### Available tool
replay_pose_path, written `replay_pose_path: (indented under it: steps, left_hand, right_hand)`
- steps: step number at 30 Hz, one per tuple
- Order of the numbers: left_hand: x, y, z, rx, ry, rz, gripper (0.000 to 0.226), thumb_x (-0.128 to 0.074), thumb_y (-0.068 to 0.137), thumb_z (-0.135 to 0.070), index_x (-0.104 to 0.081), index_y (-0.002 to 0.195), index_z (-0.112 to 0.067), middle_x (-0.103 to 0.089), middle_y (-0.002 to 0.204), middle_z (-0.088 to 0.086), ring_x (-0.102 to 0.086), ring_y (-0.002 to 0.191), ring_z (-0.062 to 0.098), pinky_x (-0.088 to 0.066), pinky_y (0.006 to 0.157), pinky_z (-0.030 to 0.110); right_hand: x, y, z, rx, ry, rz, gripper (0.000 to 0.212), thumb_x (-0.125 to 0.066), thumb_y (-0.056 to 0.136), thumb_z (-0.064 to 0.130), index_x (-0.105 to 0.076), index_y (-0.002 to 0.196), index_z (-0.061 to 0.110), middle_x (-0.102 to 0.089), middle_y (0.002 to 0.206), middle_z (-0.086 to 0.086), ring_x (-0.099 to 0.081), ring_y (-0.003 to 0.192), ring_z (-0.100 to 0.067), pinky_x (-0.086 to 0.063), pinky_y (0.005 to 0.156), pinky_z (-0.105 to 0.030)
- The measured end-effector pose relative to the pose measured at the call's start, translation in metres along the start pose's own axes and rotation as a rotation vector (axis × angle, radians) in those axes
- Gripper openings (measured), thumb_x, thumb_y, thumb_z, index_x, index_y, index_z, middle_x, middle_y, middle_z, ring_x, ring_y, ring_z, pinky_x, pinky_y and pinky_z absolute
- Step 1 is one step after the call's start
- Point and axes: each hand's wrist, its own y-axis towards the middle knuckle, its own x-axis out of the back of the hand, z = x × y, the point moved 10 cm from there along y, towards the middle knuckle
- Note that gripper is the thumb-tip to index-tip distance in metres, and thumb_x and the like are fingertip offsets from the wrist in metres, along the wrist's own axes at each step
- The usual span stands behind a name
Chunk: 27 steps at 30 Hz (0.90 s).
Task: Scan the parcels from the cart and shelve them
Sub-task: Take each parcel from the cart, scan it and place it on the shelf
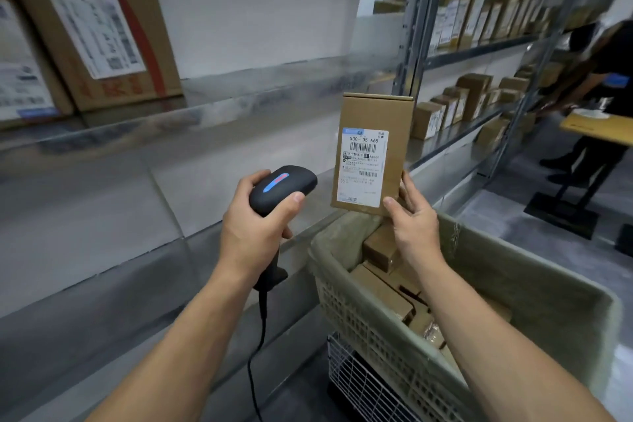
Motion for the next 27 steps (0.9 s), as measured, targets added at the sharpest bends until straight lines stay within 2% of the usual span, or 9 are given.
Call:
replay_pose_path:
  steps: [2, 6, 8, 9, 11, 12, 17, 22, 27]
  left_hand:
    - [0.008, 0.002, -0.013, -0.026, 0.004, -0.019, 0.069, -0.074, 0.064, -0.056, -0.057, 0.126, -0.032, -0.072, 0.092, 0.004, -0.065, 0.056, 0.020, -0.058, 0.069, 0.040]
    - [0.024, 0.006, -0.036, -0.076, 0.000, -0.054, 0.058, -0.076, 0.065, -0.054, -0.058, 0.118, -0.039, -0.073, 0.092, 0.003, -0.065, 0.056, 0.020, -0.058, 0.066, 0.039]
    - [0.032, 0.007, -0.047, -0.104, 0.002, -0.070, 0.052, -0.075, 0.064, -0.055, -0.058, 0.112, -0.044, -0.073, 0.090, 0.000, -0.066, 0.056, 0.021, -0.059, 0.066, 0.040]
    - [0.037, 0.008, -0.052, -0.116, 0.006, -0.082, 0.051, -0.075, 0.065, -0.054, -0.058, 0.112, -0.045, -0.073, 0.089, 0.000, -0.066, 0.057, 0.021, -0.058, 0.066, 0.039]
    - [0.047, 0.007, -0.060, -0.134, 0.012, -0.106, 0.051, -0.076, 0.068, -0.050, -0.059, 0.116, -0.041, -0.073, 0.090, 0.000, -0.067, 0.058, 0.020, -0.056, 0.064, 0.035]
    - [0.052, 0.006, -0.063, -0.142, 0.016, -0.119, 0.052, -0.076, 0.070, -0.048, -0.059, 0.119, -0.039, -0.073, 0.090, 0.001, -0.067, 0.058, 0.021, -0.056, 0.064, 0.035]
    - [0.075, 0.002, -0.073, -0.169, 0.004, -0.183, 0.051, -0.077, 0.069, -0.048, -0.060, 0.116, -0.039, -0.073, 0.092, 0.005, -0.066, 0.058, 0.022, -0.053, 0.062, 0.031]
    - [0.095, -0.003, -0.075, -0.176, 0.015, -0.254, 0.053, -0.075, 0.065, -0.054, -0.059, 0.114, -0.042, -0.073, 0.092, 0.004, -0.067, 0.058, 0.023, -0.054, 0.064, 0.033]
    - [0.107, -0.003, -0.079, -0.178, 0.024, -0.319, 0.058, -0.074, 0.062, -0.057, -0.058, 0.115, -0.043, -0.073, 0.087, 0.001, -0.066, 0.057, 0.020, -0.054, 0.065, 0.033]
  right_hand:
    - [-0.013, 0.006, 0.017, 0.023, 0.040, 0.032, 0.061, -0.061, 0.098, 0.011, -0.040, 0.152, 0.031, -0.052, 0.142, 0.019, -0.053, 0.108, 0.021, -0.045, 0.105, -0.023]
    - [-0.036, 0.018, 0.044, 0.045, 0.103, 0.079, 0.062, -0.066, 0.097, 0.017, -0.041, 0.151, 0.035, -0.059, 0.140, 0.014, -0.057, 0.127, -0.004, -0.048, 0.109, -0.041]
    - [-0.046, 0.024, 0.060, 0.071, 0.118, 0.092, 0.063, -0.066, 0.096, 0.016, -0.041, 0.152, 0.032, -0.058, 0.142, 0.011, -0.054, 0.129, -0.006, -0.047, 0.110, -0.039]
    - [-0.052, 0.026, 0.068, 0.088, 0.125, 0.103, 0.063, -0.065, 0.097, 0.015, -0.040, 0.152, 0.030, -0.058, 0.143, 0.010, -0.054, 0.129, -0.005, -0.048, 0.108, -0.034]
    - [-0.065, 0.029, 0.085, 0.112, 0.152, 0.141, 0.062, -0.064, 0.097, 0.012, -0.040, 0.153, 0.028, -0.059, 0.141, 0.007, -0.057, 0.122, -0.001, -0.054, 0.093, -0.019]
    - [-0.072, 0.030, 0.090, 0.113, 0.175, 0.165, 0.062, -0.063, 0.098, 0.012, -0.039, 0.153, 0.028, -0.061, 0.140, 0.006, -0.060, 0.117, 0.000, -0.056, 0.085, -0.017]
    - [-0.108, 0.042, 0.114, 0.094, 0.277, 0.228, 0.060, -0.064, 0.098, 0.012, -0.042, 0.151, 0.032, -0.070, 0.126, 0.003, -0.069, 0.111, -0.018, -0.061, 0.083, -0.039]
    - [-0.139, 0.052, 0.131, 0.059, 0.319, 0.270, 0.053, -0.063, 0.098, 0.012, -0.048, 0.148, 0.024, -0.071, 0.121, -0.007, -0.071, 0.104, -0.022, -0.062, 0.074, -0.035]
    - [-0.166, 0.064, 0.135, 0.009, 0.309, 0.382, 0.049, -0.061, 0.099, 0.010, -0.050, 0.146, 0.019, -0.071, 0.118, -0.005, -0.070, 0.104, -0.022, -0.063, 0.076, -0.036]
